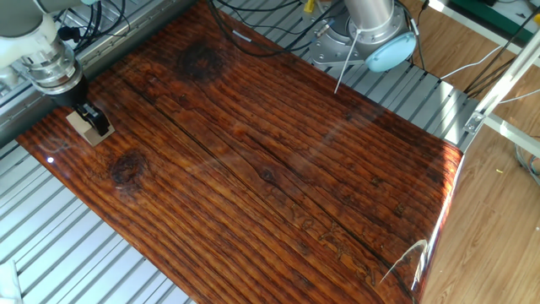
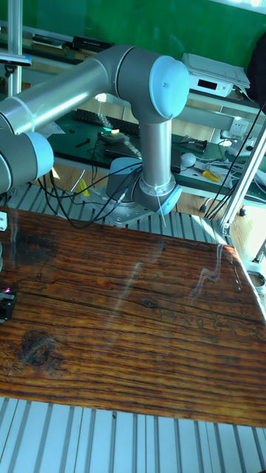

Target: Hold a small block with the gripper and sweep it from left to right on the table

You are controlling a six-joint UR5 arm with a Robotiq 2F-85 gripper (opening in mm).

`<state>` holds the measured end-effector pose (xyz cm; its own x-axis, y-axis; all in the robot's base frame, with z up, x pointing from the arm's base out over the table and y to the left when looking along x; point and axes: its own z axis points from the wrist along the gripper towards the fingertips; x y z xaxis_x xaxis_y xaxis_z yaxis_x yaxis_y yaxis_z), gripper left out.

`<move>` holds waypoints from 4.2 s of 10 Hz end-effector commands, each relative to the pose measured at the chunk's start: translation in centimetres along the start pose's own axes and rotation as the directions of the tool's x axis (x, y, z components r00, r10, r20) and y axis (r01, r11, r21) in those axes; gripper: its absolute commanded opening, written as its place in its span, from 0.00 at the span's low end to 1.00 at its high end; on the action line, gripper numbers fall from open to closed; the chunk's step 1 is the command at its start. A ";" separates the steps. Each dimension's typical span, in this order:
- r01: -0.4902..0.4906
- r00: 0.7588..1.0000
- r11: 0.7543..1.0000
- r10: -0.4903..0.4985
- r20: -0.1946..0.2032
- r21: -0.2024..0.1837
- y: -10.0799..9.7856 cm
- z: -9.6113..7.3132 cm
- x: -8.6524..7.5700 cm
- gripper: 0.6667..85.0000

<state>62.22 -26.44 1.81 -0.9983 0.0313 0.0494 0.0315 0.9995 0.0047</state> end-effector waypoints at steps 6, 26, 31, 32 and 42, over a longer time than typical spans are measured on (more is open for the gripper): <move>-0.011 0.999 0.998 0.009 0.033 0.065 -0.4 0.2 -0.3 0.00; -0.026 0.997 1.000 0.026 0.068 0.006 0.2 -0.4 -1.8 0.00; -0.018 0.997 1.000 0.018 0.071 -0.003 0.4 0.0 -1.9 0.00; -0.018 0.997 1.000 0.018 0.074 -0.003 0.4 0.1 -2.0 0.00; -0.025 0.999 0.998 0.027 0.045 -0.054 0.7 -0.2 -2.0 0.00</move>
<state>64.05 -25.91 1.73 -0.9988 0.0499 0.0007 0.0499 0.9984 0.0262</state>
